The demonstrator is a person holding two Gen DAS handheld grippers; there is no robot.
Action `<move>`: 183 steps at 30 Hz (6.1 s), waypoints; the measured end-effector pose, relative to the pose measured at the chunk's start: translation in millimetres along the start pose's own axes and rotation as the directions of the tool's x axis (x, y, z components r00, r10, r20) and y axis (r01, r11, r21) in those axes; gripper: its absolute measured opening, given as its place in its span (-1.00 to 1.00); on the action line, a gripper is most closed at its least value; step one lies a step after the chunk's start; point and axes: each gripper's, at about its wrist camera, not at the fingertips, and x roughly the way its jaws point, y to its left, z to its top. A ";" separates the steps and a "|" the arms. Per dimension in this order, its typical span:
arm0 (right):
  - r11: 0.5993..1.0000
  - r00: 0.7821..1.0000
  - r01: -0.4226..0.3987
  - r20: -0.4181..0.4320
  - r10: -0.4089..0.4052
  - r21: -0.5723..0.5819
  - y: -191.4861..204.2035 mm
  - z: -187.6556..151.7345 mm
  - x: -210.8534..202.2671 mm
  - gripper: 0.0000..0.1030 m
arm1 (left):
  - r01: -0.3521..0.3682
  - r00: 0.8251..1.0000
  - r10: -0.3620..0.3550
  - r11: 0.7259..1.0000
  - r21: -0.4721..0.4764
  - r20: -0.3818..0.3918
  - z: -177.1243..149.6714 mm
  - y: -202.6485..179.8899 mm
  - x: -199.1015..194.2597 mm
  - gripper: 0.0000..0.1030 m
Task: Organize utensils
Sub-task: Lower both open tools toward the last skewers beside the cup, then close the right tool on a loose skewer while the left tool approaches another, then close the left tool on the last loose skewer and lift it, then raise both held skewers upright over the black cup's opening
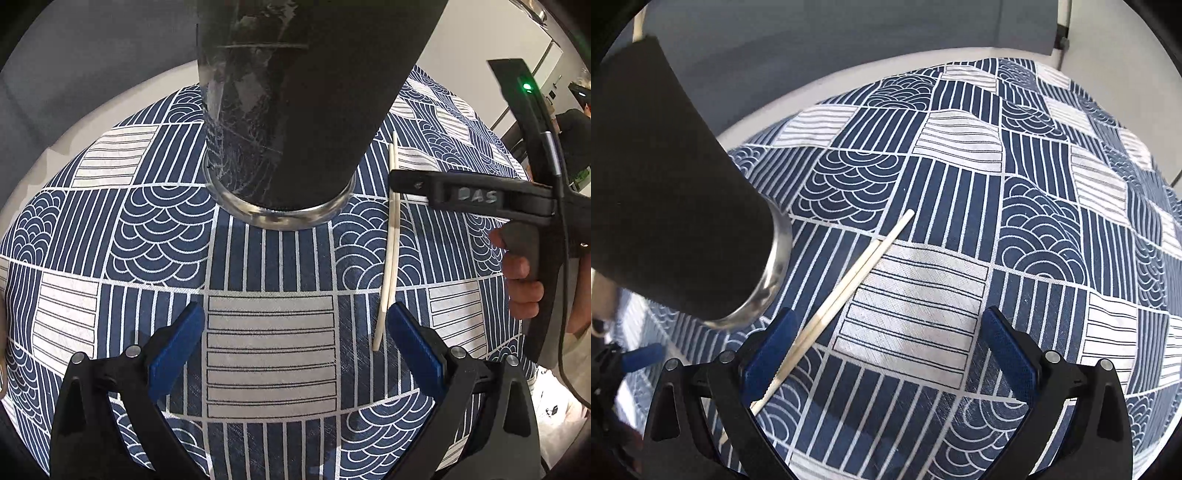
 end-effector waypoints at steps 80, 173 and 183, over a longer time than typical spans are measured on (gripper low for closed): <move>0.974 0.965 -0.053 -0.263 -0.007 -0.222 -162.5 -7.4 -44.8 -0.92 | -0.127 0.988 0.131 0.991 0.051 -0.087 30.1 -173.4 52.7 0.88; 0.507 0.553 -0.651 0.105 0.827 -0.565 55.8 154.7 -159.4 -0.91 | 0.096 0.751 0.209 0.904 -0.417 0.626 122.4 -10.8 -146.7 -0.91; 0.496 0.548 -0.663 0.088 0.832 -0.561 50.4 143.3 -132.0 -0.91 | 0.030 0.789 0.242 0.903 -0.428 0.565 119.8 -20.3 -111.4 -0.91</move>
